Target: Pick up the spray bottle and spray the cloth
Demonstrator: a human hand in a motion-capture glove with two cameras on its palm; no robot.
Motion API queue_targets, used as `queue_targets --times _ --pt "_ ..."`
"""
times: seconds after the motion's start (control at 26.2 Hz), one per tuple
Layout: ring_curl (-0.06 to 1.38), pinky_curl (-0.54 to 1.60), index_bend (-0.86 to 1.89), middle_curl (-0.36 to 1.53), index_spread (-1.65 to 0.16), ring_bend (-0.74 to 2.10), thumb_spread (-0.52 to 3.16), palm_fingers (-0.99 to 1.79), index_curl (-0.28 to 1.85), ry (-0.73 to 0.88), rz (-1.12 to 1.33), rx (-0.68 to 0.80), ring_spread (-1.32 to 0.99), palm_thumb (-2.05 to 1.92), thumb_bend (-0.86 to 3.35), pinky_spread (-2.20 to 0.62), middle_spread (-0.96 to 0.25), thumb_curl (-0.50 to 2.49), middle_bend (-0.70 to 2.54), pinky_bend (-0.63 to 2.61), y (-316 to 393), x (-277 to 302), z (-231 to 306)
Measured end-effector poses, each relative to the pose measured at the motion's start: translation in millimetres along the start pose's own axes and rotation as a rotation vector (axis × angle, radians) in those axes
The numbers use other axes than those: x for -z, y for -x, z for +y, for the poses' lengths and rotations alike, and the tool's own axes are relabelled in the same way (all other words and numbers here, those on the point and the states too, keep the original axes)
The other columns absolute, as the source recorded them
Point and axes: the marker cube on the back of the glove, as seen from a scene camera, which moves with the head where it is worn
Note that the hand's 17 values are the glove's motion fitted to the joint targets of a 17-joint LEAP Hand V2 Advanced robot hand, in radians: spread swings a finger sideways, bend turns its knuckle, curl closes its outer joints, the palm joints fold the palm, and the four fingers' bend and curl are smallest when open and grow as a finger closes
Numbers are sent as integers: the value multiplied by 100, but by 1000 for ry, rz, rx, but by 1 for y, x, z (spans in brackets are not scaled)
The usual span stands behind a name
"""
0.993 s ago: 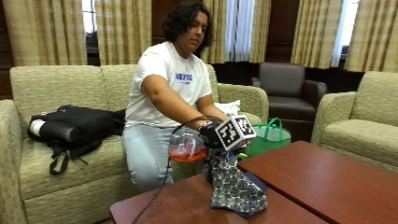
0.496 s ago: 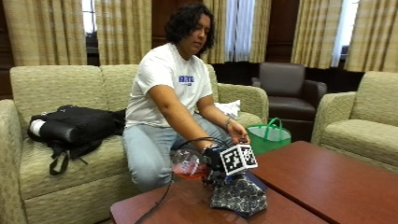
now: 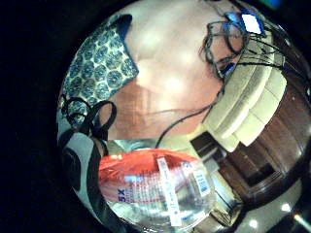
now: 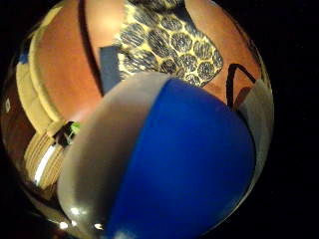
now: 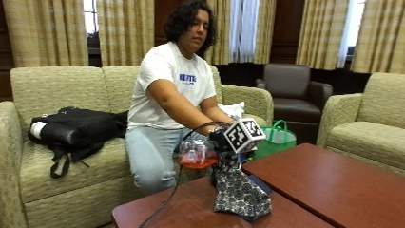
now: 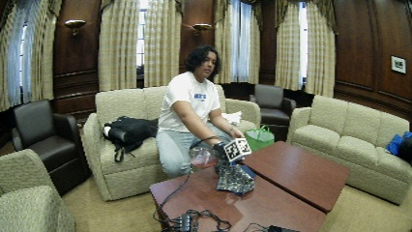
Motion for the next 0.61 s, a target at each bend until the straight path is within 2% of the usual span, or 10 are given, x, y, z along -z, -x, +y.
queue_targets --times 0.31,0.61 --pt "45 38 34 51 -24 69 28 138 56 -283 -419 207 -23 92 -3 -30 -21 79 62 41 11 106 74" --pt "45 38 33 51 -24 69 29 138 57 -539 -963 484 -22 92 -3 -30 -21 80 61 40 86 142 97"
